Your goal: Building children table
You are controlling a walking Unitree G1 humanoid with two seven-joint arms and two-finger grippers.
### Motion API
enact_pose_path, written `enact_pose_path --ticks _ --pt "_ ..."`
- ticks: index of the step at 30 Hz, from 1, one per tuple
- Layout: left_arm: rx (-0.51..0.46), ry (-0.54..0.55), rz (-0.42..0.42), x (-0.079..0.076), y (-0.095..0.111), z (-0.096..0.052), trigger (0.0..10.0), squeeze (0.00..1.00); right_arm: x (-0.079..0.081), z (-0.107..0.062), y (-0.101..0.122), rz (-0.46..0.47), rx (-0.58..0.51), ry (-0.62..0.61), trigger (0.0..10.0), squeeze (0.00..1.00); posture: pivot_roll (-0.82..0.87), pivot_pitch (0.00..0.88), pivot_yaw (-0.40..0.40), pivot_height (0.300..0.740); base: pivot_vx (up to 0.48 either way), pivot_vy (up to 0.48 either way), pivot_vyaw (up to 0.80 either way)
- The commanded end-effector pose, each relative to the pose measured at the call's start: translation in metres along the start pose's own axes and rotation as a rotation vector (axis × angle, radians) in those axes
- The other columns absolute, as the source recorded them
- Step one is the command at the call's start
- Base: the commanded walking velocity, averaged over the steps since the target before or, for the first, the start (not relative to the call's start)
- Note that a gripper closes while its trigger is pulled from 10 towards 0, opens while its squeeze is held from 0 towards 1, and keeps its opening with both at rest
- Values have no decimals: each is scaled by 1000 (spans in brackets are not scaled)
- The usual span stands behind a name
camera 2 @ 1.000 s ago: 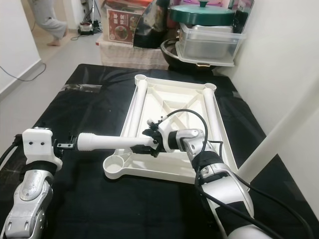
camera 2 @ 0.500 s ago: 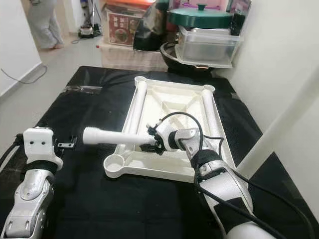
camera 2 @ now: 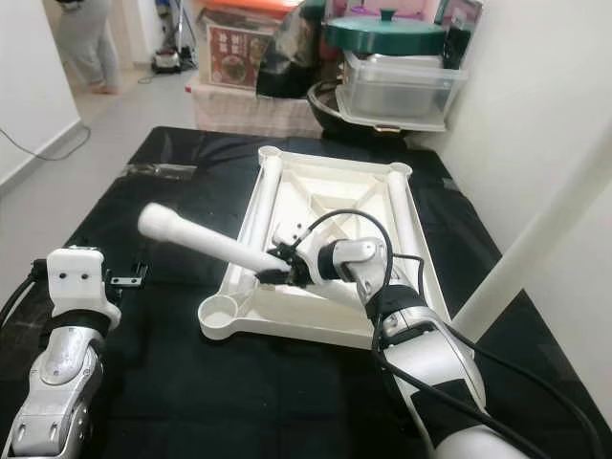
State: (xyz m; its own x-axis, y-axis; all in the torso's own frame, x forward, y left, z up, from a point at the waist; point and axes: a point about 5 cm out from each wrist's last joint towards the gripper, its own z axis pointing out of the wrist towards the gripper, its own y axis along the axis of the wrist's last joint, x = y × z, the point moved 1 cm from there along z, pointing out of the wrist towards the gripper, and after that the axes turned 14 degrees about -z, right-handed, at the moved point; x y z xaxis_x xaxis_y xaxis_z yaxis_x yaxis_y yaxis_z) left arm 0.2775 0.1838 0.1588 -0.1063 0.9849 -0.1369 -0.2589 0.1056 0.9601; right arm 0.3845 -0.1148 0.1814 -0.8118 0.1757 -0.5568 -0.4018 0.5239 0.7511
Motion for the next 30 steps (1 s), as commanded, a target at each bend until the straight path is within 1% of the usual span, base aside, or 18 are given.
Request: enact_pose_path --ticks 1,3,5,6,7,9,10,11,12,14,15,16,17,19,21,22,23,30 --pt "24 -65 32 -5 -1 2 10000 0 -20 -7 24 -128 -69 -47 0 0 42 0 -74 740 0 0 0" --pt "24 -65 32 -5 -1 2 10000 0 -20 -7 24 -128 -69 -47 0 0 42 0 -74 740 0 0 0" --pt "32 -206 91 -13 8 4 10000 0 -26 -9 37 -315 -36 -29 0 0 44 0 -72 740 0 0 0" --pt "32 -206 91 -13 8 4 10000 0 -26 -9 37 -315 -36 -29 0 0 44 0 -72 740 0 0 0" --pt "32 -261 113 -17 12 4 10000 0 -26 -10 40 -384 -17 -12 0 0 45 0 -73 740 0 0 0" --pt "-9 -425 206 -25 35 6 10000 0 -20 -6 39 -484 26 54 0 0 62 0 -79 740 0 0 0" --pt "-9 -425 206 -25 35 6 10000 0 -20 -6 39 -484 26 54 0 0 62 0 -79 740 0 0 0" --pt "-36 -527 266 -32 51 7 10000 0 -18 -3 40 -514 47 77 0 0 70 0 -78 740 0 0 0" --pt "-36 -527 266 -32 51 7 10000 0 -18 -3 40 -514 47 77 0 0 70 0 -78 740 0 0 0" --pt "-73 -715 357 -47 78 5 10000 0 -20 2 42 -552 83 86 0 0 74 0 -76 740 0 0 0" --pt "-82 -813 388 -58 88 0 10000 0 -23 5 46 -575 101 65 0 0 80 0 -75 740 0 0 0" --pt "-86 -872 403 -64 93 -3 10000 0 -26 6 48 -590 111 49 0 0 81 0 -74 740 0 0 0" --pt "-86 -872 403 -64 93 -3 10000 0 -26 6 48 -590 111 49 0 0 81 0 -74 740 0 0 0" --pt "-72 -969 426 -74 94 -10 10000 0 -33 7 53 -608 130 9 0 0 74 0 -63 740 0 0 0" --pt "-63 -999 432 -78 93 -14 10000 0 -35 8 55 -612 137 -7 0 0 74 0 -63 740 0 0 0" --pt "-54 -1021 449 -81 88 -17 10000 0 -39 8 56 -619 152 -34 0 0 67 0 -58 740 0 0 0" --pt "-33 -1032 438 -84 81 -21 10000 0 -44 6 57 -621 176 -66 0 0 60 0 -57 740 0 0 0" --pt "36 -1022 423 -88 68 -33 10000 0 -55 -3 51 -640 251 -133 0 0 59 0 -76 740 0 0 0"
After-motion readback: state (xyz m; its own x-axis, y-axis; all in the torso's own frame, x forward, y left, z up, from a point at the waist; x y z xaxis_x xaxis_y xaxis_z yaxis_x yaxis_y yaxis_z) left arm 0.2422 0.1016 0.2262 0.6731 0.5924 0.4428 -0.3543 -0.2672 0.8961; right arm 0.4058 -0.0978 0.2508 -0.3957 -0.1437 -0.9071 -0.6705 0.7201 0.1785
